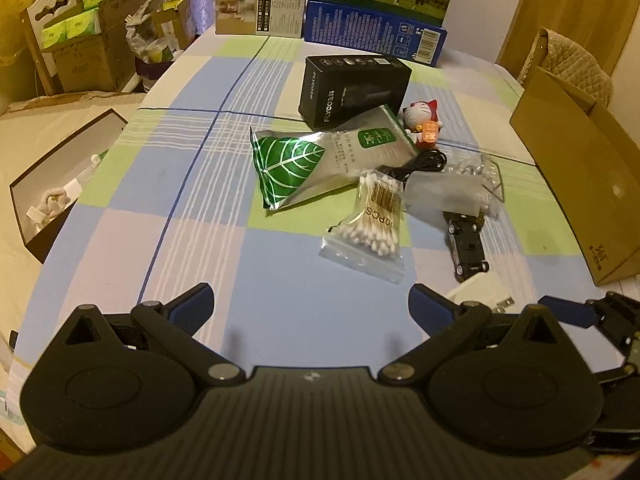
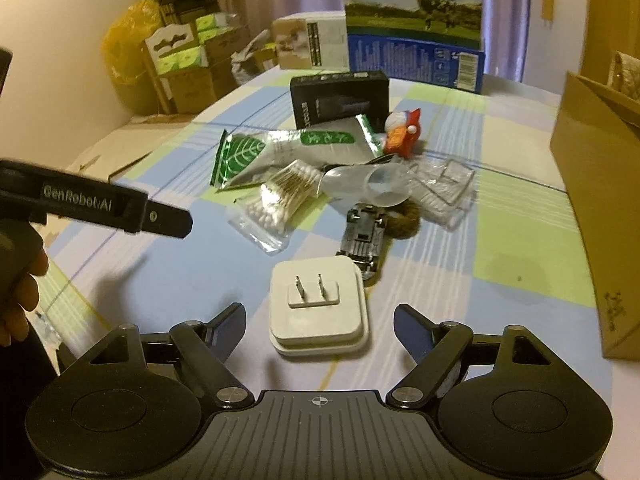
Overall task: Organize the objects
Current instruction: 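Grasp the white plug adapter with the right gripper while the left gripper approaches the toy car, then lift the plug adapter with the right gripper while the left gripper grasps the toy car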
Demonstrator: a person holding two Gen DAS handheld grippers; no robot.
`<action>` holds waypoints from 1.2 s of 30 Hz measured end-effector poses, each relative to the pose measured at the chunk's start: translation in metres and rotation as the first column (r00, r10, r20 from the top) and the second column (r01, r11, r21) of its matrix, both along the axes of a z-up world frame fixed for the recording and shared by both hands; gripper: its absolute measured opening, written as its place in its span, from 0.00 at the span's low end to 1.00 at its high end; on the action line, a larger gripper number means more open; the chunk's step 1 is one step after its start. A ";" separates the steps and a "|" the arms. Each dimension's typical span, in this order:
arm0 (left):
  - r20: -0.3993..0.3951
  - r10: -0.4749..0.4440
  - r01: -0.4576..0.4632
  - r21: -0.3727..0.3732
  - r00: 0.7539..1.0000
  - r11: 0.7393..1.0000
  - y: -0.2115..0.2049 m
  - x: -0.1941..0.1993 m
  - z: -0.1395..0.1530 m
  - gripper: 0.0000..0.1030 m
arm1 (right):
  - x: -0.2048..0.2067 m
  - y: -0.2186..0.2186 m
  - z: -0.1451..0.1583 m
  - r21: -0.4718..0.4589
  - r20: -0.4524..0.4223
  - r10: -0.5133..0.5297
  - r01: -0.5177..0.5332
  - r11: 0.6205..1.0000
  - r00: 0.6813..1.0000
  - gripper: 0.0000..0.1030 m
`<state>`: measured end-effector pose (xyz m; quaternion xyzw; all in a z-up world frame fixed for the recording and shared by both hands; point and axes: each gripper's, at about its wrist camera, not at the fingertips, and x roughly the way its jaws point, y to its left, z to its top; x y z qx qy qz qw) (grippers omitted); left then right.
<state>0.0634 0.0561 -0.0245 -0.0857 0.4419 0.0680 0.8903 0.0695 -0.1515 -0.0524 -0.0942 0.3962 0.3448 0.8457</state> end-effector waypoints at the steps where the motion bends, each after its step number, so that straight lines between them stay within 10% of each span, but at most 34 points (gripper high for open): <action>1: 0.000 -0.003 0.003 0.001 1.000 1.000 0.000 0.002 -0.001 0.99 | 0.002 0.002 -0.003 -0.004 -0.004 0.004 -0.004 1.000 1.000 0.77; 21: -0.030 -0.031 0.029 -0.043 0.999 0.999 -0.005 0.020 -0.013 0.99 | 0.010 0.011 -0.018 -0.061 0.034 0.036 -0.034 0.998 0.999 0.60; 36: 0.011 -0.113 0.113 -0.096 0.994 0.989 -0.065 0.050 -0.020 0.84 | 0.036 -0.064 -0.010 -0.066 0.049 -0.230 0.233 0.970 0.972 0.60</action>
